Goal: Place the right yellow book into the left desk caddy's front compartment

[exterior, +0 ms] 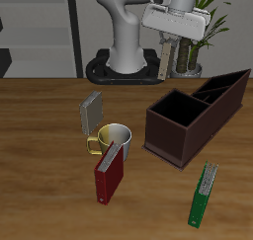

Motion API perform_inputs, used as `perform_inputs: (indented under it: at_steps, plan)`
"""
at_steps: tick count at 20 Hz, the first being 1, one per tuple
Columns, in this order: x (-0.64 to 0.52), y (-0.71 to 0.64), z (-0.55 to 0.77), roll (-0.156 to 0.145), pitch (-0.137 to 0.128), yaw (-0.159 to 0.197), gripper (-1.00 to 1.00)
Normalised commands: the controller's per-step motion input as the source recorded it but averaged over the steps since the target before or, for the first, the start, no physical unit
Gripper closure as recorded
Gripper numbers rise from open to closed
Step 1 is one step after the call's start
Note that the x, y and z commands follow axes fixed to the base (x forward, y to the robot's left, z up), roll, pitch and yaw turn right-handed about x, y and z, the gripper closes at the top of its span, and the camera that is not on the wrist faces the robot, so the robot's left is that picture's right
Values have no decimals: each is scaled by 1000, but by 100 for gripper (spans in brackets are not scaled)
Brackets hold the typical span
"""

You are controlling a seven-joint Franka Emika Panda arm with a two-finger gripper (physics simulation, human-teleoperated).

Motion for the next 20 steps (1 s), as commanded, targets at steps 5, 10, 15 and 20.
perform_inputs:
  at_steps: [5, 10, 15, 20]
  plan:
    - [117, 311, 45, 37, -16, -51, 100]
    - [28, 116, 83, -19, -24, -79, 100]
    - [23, 100, 36, 9, 7, -82, 100]
    - [31, 22, 33, -11, -13, -73, 100]
